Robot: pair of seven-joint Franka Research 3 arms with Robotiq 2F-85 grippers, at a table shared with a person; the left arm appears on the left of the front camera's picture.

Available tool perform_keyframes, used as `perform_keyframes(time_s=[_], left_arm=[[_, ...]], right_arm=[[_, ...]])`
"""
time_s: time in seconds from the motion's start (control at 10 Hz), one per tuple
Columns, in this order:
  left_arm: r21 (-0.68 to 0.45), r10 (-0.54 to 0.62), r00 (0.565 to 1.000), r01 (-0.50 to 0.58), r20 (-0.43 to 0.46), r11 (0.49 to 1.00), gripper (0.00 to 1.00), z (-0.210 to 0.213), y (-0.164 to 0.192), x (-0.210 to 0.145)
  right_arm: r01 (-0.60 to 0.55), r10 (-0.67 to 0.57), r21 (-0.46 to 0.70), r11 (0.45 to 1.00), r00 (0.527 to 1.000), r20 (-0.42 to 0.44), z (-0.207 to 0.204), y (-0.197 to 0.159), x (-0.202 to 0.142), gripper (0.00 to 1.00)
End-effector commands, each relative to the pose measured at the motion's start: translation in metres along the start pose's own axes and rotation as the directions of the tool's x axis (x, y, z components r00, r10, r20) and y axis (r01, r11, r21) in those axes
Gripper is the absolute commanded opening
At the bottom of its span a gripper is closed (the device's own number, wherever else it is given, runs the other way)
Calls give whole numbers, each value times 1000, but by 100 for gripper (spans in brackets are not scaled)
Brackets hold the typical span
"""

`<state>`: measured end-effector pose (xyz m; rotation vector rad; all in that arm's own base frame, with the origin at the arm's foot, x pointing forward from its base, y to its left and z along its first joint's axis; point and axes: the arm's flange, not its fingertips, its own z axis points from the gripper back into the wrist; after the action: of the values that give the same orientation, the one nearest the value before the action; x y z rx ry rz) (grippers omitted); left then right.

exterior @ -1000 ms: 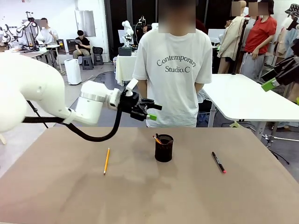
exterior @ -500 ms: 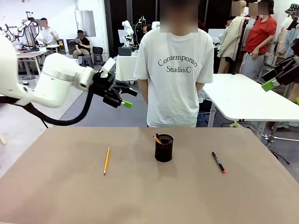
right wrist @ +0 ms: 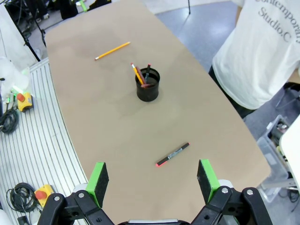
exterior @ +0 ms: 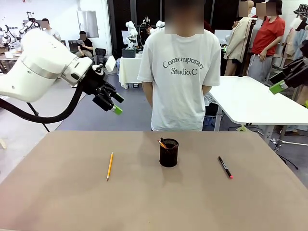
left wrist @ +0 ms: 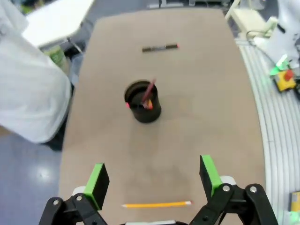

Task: Place the pens into the pen holder.
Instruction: Pick up a writing instrument from the table and place it into the Pen holder.

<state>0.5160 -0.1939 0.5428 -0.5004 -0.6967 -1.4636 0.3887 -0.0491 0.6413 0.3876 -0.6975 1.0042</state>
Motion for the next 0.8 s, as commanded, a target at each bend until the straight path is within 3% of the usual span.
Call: perform_keyframes(time_s=[0.0, 0.6, 0.7], left_arm=[[-3, 33, 999, -33, -11, 999, 100, -7, 2, 5], [-4, 18, 1000, -18, -17, 1000, 100, -2, -1, 2], [23, 127, 969, -125, -211, 992, 100, -28, 8, -1]], right_arm=[[-7, 7, 2, 1000, 1000, 17, 1, 0, 2, 100], [-7, 7, 2, 1000, 1000, 17, 1, 0, 2, 100], [-7, 7, 2, 1000, 1000, 17, 1, 0, 2, 100]])
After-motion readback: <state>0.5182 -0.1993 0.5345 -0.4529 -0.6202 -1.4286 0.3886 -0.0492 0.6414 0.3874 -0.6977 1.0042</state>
